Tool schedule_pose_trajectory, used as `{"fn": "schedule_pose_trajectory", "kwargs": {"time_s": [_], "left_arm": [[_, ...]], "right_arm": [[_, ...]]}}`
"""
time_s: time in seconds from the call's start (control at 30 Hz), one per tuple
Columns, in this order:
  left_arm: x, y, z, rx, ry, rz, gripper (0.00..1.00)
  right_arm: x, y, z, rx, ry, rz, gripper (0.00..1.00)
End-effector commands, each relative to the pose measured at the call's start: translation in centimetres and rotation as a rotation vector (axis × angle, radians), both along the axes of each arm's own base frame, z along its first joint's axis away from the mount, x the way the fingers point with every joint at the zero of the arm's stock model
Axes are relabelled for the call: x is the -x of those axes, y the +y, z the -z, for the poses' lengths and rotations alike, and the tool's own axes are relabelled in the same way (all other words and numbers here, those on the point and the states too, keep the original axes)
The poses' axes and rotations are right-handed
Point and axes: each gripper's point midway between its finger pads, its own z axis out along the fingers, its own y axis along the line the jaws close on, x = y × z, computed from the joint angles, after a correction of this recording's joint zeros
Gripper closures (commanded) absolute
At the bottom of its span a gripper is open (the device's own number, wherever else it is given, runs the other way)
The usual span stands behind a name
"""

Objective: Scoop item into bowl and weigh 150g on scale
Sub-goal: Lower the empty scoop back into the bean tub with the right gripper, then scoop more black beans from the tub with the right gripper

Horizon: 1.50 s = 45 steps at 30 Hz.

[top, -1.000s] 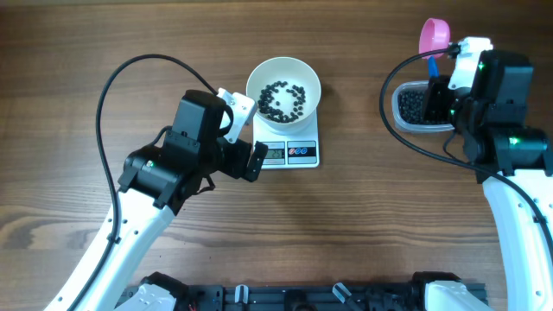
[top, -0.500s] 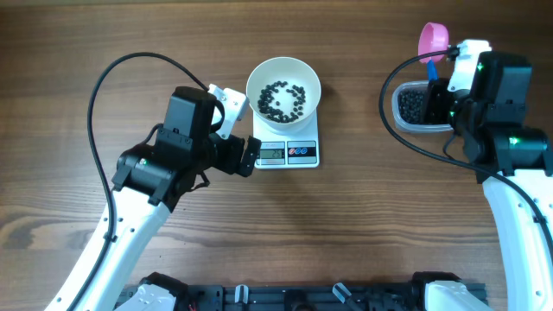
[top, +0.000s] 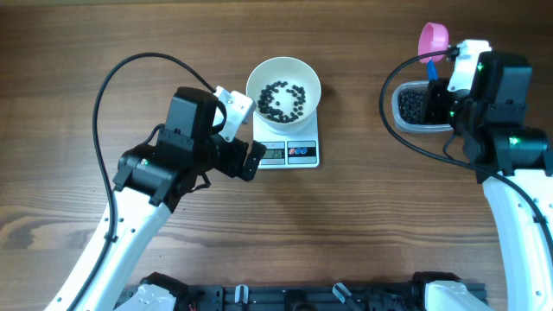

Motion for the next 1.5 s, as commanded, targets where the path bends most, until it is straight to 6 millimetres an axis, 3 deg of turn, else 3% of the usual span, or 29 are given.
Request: {"fn": "schedule_pose_trajectory", "kwargs": {"time_s": [0.0,0.13,0.43,0.77,1.03,1.13,1.4,1.47], "left_arm": [[-0.2,-0.5,-0.9,0.016,-0.019,0.022,0.0],[-0.2,-0.6,-0.9,0.024,-0.011,0.009,0.0],[-0.2,-0.6,-0.9,0.024,-0.012,0.01,0.0],[-0.2,-0.6,-0.9,0.024,-0.012,0.01,0.0],[-0.2,-0.6,-0.9,0.024,-0.012,0.01,0.0],[-0.2,-0.5,-0.9,0.023,-0.012,0.009,0.0],[-0.2,-0.5,-0.9,0.023,-0.012,0.009,0.0],[-0.2,-0.6,-0.9,0.024,-0.012,0.01,0.0]], "right_arm": [[0.0,-0.8,-0.8,-0.015,-0.018,0.025,0.96],[0.8,-3.1,-0.1,-0.018,0.016,0.089,0.96],[3.4,-4.3,2.6,0.024,0.173,0.149,0.96],[4.3,-6.8,8.1,0.136,0.409,0.229,0.96],[4.0,-6.7,13.3,0.126,0.576,0.214,0.96],[3.7,-5.7,14.8,0.074,0.615,0.175,0.96],[2.6,-1.5,15.0,-0.106,0.58,-0.022,0.96],[2.6,-1.4,15.0,-0.111,0.581,-0.026,0.96]]}}
